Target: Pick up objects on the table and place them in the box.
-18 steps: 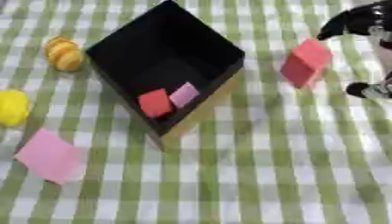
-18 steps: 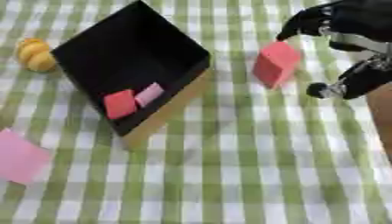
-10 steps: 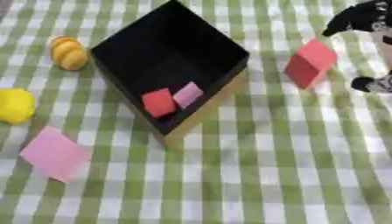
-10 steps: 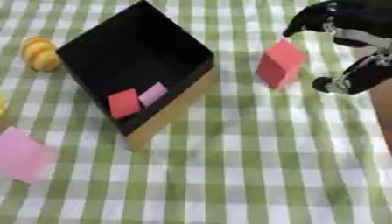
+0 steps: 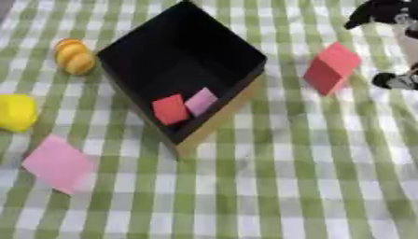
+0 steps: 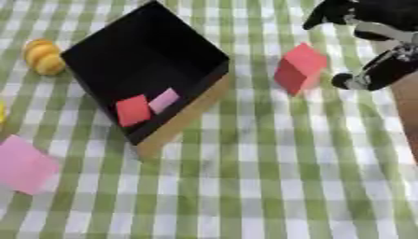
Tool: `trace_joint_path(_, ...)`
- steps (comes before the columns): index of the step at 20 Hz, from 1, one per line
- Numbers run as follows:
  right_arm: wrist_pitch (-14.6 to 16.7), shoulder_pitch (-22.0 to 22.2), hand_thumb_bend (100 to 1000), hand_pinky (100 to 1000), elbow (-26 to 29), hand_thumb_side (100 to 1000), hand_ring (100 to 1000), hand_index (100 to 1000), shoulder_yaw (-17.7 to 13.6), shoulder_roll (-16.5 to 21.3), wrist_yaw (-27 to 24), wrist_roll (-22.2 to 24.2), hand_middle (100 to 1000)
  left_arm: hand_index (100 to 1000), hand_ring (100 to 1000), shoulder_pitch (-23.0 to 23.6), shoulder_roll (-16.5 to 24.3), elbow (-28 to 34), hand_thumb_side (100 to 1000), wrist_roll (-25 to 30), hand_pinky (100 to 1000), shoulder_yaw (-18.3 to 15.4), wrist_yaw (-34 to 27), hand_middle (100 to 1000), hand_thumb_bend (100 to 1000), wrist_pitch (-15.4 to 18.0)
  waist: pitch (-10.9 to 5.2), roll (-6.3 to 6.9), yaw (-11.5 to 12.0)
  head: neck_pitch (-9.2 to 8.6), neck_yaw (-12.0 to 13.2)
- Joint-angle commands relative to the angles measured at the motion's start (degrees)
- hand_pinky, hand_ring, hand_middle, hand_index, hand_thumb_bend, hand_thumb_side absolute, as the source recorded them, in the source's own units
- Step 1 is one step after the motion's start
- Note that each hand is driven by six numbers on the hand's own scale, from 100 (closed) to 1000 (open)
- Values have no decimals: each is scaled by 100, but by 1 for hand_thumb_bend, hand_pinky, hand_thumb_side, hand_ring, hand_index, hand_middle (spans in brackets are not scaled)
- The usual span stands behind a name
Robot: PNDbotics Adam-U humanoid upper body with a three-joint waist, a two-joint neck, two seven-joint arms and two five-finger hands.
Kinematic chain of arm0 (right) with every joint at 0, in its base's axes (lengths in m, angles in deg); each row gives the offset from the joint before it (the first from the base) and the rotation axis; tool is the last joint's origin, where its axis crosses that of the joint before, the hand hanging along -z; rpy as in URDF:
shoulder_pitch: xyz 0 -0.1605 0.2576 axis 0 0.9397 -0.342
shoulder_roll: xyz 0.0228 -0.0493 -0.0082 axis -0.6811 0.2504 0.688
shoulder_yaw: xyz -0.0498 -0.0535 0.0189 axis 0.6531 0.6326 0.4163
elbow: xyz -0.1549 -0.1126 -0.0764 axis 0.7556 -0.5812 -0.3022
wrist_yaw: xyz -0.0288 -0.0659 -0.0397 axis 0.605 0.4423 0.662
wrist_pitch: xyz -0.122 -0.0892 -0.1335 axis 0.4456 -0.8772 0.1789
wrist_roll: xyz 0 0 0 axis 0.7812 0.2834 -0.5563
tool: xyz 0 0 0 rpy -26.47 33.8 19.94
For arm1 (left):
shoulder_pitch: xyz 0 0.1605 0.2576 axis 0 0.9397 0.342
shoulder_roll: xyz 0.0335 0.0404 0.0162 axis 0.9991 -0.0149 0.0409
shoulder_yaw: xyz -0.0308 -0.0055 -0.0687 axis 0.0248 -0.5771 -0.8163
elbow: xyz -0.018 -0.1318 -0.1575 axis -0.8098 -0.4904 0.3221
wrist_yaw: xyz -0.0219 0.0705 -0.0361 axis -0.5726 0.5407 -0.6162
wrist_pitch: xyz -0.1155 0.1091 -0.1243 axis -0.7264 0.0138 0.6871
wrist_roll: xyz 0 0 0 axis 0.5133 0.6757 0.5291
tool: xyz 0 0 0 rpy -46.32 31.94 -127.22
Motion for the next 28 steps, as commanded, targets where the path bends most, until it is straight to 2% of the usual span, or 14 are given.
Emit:
trace_joint_path(1,184,-222,483,884,-333,100,886,911,103,55,151,48,879,790,753,-49,195,90,774,22,781,-36,6,717,793,3,-107,22,20,-110,-68)
trace_joint_path(5,467,-454,478,880,-733,100,881,914,249,-57,255,56,877,790,754,-48,189,90,773,23,781,-40,-2,718,793,10,-69,26,43,-168,-122)
trace_joint_path(14,861,-911,513,880,-1480,100,882,924,496,-321,631,59,880,790,753,-57,167,90,773,36,781,-32,-17,717,785,34,32,32,108,-122,-197)
trace_joint_path(24,1159,-1455,510,879,-2249,100,881,921,694,-734,1201,-15,881,789,752,-60,131,90,771,49,781,-15,-38,725,780,49,132,19,158,-126,-268)
trace_joint_path(26,1219,-1507,506,878,-2345,100,880,908,719,-779,1302,0,855,788,752,-58,126,90,770,50,780,-16,-38,725,779,56,153,13,165,-124,-280)
trace_joint_path(28,1298,-1525,481,877,-2400,100,878,868,741,-805,1345,21,785,788,752,-53,117,90,769,50,780,-18,-41,724,779,57,173,3,173,-100,-282)
